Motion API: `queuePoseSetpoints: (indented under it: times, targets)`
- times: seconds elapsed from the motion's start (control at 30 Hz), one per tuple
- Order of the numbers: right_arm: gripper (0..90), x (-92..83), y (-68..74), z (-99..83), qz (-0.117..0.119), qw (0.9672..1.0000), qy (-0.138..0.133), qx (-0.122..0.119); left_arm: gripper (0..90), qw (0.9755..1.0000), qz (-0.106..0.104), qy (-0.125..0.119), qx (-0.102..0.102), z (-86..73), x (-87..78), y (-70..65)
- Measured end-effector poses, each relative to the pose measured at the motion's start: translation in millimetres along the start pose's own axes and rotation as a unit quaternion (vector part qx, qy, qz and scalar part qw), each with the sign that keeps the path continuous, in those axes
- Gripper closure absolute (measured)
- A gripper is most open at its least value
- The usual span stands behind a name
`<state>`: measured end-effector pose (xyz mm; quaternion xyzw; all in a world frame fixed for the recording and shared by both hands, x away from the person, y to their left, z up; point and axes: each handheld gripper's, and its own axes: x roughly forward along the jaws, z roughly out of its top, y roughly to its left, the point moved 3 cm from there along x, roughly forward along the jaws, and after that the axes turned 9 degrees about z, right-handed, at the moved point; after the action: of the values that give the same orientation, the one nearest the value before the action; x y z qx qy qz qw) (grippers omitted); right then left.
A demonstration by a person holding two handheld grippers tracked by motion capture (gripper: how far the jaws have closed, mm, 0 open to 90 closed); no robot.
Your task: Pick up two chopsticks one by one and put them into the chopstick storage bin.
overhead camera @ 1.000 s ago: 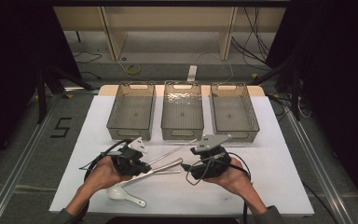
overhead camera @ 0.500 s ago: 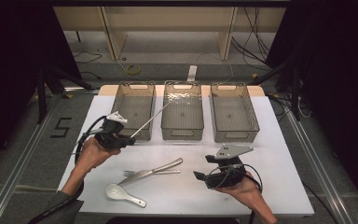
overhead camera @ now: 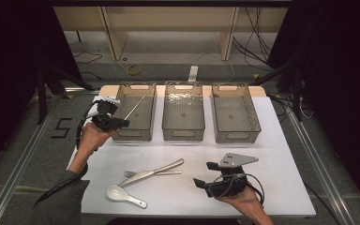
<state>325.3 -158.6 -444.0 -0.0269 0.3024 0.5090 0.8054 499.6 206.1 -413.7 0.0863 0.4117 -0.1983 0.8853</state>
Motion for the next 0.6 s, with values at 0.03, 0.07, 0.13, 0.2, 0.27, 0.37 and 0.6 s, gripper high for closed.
queuePoseSetpoints:
  times: [0.03, 0.07, 0.13, 0.2, 0.27, 0.37, 0.6]
  targets:
    - [24.0, -0.7, 0.0, -0.7, -0.001, 1.0, -0.001, 0.0, 83.6, 1.0, 0.003, 0.002, -0.004, 1.7, 2.0, 1.8]
    - [24.0, -1.2, 0.2, -1.0, -0.003, 1.0, -0.003, 0.0, 83.6, 0.9999, 0.007, 0.003, -0.009, 3.7, 4.7, 4.2]
    - [24.0, -3.6, 1.2, -1.7, -0.001, 1.0, -0.005, 0.001, 83.6, 0.9997, 0.015, 0.009, -0.016, 7.6, 10.0, 8.7]
    - [23.9, -5.0, 2.9, -2.6, 0.001, 1.0, -0.009, 0.003, 83.6, 0.9995, 0.022, 0.01, -0.021, 11.1, 15.2, 12.8]
    - [23.9, -6.3, 3.8, -3.7, 0.008, 0.9999, -0.007, 0.007, 83.5, 0.9995, 0.026, 0.016, -0.012, 13.5, 19.9, 15.8]
    - [23.9, -6.9, 4.6, -4.9, 0.01, 0.9999, -0.01, 0.007, 83.5, 0.999, 0.034, 0.018, -0.021, 16.7, 24.7, 20.9]
    - [23.4, -4.8, 9.2, -5.9, 0.018, 0.9998, -0.008, 0.006, 83.5, 0.9984, 0.043, 0.023, -0.029, 20.1, 32.9, 26.7]
